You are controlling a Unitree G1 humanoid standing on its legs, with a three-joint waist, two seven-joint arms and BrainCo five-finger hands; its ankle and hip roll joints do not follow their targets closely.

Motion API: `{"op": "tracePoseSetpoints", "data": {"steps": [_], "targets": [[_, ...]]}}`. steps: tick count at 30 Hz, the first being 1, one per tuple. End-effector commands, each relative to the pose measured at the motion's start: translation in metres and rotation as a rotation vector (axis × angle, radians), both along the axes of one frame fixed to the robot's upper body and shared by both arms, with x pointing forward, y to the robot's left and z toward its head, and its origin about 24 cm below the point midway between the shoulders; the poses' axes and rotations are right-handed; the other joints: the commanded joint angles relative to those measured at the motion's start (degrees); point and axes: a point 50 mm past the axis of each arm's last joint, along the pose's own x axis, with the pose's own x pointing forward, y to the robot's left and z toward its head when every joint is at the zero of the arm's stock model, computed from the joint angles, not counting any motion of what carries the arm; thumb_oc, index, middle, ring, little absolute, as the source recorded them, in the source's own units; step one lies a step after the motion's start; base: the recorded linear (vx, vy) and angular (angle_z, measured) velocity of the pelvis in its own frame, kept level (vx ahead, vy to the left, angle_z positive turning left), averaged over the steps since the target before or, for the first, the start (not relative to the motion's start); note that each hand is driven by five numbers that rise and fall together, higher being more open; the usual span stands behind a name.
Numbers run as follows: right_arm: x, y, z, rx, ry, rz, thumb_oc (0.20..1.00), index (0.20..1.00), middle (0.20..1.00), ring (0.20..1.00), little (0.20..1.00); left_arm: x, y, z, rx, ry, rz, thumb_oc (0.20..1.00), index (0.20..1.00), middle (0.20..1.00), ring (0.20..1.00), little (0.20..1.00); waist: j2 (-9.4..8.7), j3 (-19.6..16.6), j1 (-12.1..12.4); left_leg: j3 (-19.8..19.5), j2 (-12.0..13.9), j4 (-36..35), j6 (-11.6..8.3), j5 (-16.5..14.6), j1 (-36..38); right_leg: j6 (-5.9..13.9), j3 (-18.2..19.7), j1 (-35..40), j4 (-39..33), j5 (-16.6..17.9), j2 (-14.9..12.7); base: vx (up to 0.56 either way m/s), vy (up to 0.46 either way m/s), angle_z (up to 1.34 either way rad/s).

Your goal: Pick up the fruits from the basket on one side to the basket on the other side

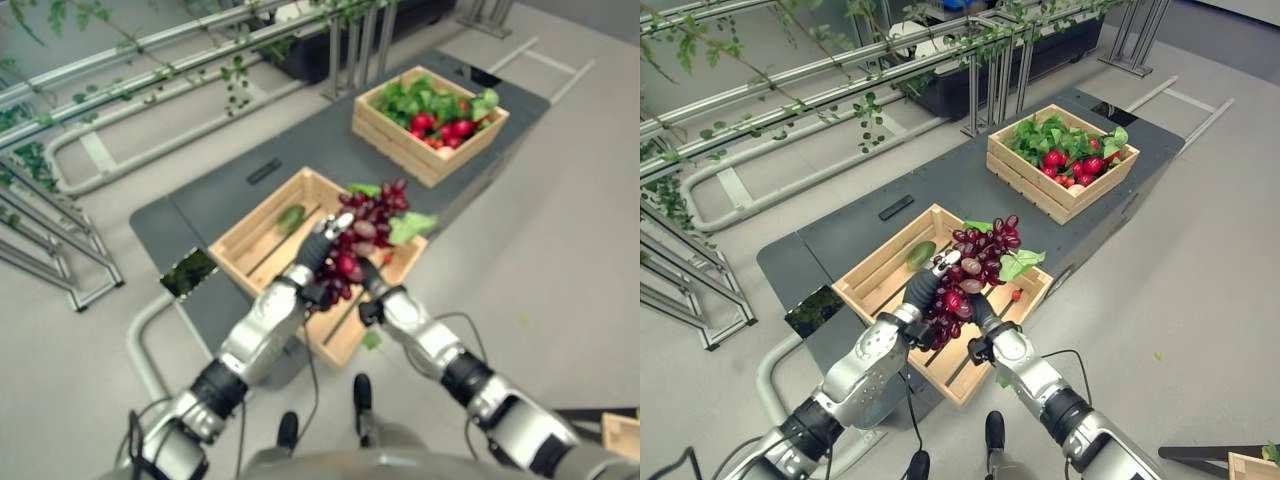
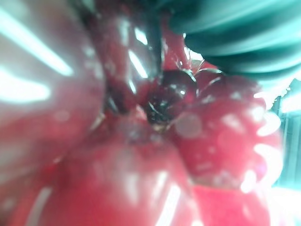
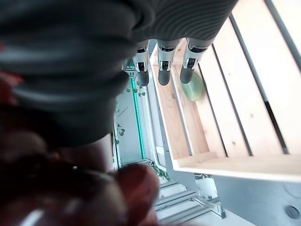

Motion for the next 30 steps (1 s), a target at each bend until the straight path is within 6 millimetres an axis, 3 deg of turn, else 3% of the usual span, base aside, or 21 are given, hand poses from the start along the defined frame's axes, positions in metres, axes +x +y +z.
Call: {"op": "tracePoseSetpoints", "data": {"steps": [1, 4, 7, 8, 14, 24, 30], "targets": [[0.006, -0.012, 0.025, 0.033, -0.134, -0.019, 1.000, 1.000, 1.000, 1.000, 1.000, 0.012, 0.004, 0.034, -0.021, -0.177, 0.030, 0.200, 0.200, 0.200, 0.200, 0.200, -1.00, -1.74, 1.46, -0.83, -2.73, -1.04, 2.11, -2.30, -0.61, 5.55, -0.62, 5.96, 0.18, -9.44, 1.56, 0.00, 0.000, 0.00], [-0.001, -0.046, 0.020, -0.026, -0.143, -0.093, 1.000, 1.000, 1.000, 1.000, 1.000, 0.011, 0.028, 0.030, -0.002, -0.176, 0.099, 0.200, 0.200, 0.200, 0.200, 0.200, -1.11, -2.09, 1.20, -0.78, -2.64, -1.04, 2.11, -2.53, -0.51, 5.64, -0.72, 6.08, 0.18, -9.55, 1.50, 0.01, -0.003, -0.01], [-0.005, -0.062, 0.018, -0.043, -0.144, -0.141, 1.000, 1.000, 1.000, 1.000, 1.000, 0.008, 0.038, 0.028, 0.006, -0.173, 0.127, 0.200, 0.200, 0.200, 0.200, 0.200, -1.17, -2.36, 1.01, -0.80, -2.57, -1.04, 2.09, -2.67, -0.45, 5.70, -0.75, 6.12, 0.18, -9.62, 1.50, 0.02, -0.003, -0.03], [-0.007, -0.080, 0.018, -0.042, -0.146, -0.197, 1.000, 1.000, 1.000, 1.000, 1.000, 0.007, 0.050, 0.025, 0.007, -0.165, 0.162, 0.200, 0.200, 0.200, 0.200, 0.200, -1.27, -2.49, 0.80, -0.67, -2.52, -1.04, 2.08, -2.74, -0.42, 5.74, -0.74, 6.09, 0.18, -9.65, 1.49, 0.00, 0.000, 0.00], [-0.016, -0.106, 0.018, -0.007, -0.125, -0.250, 1.000, 1.000, 1.000, 1.000, 1.000, 0.001, 0.071, 0.020, 0.015, -0.154, 0.214, 0.200, 0.200, 0.200, 0.200, 0.200, -1.76, -3.03, 0.67, -0.31, -2.33, -1.04, 1.99, -2.97, -0.29, 5.73, -0.61, 6.32, 0.18, -9.87, 1.59, 0.00, 0.000, 0.00], [-0.036, -0.131, 0.012, 0.004, -0.090, -0.287, 1.000, 1.000, 1.000, 1.000, 1.000, -0.005, 0.088, 0.011, 0.040, -0.127, 0.259, 0.200, 0.200, 0.200, 0.200, 0.200, -2.54, -3.64, -0.02, -0.24, -2.16, -1.04, 2.03, -3.42, 0.25, 5.64, -0.37, 6.66, 0.18, -10.12, 1.69, 0.00, 0.000, 0.00], [-0.038, -0.120, 0.008, 0.043, -0.076, -0.283, 1.000, 1.000, 1.000, 1.000, 1.000, -0.003, 0.080, 0.012, 0.027, -0.131, 0.251, 0.200, 0.200, 0.200, 0.200, 0.200, -2.73, -3.86, -0.35, -0.09, -1.98, -1.04, 2.02, -3.48, 0.28, 5.70, -0.18, 6.68, 0.18, -10.15, 1.71, 0.00, 0.000, 0.00]]}}
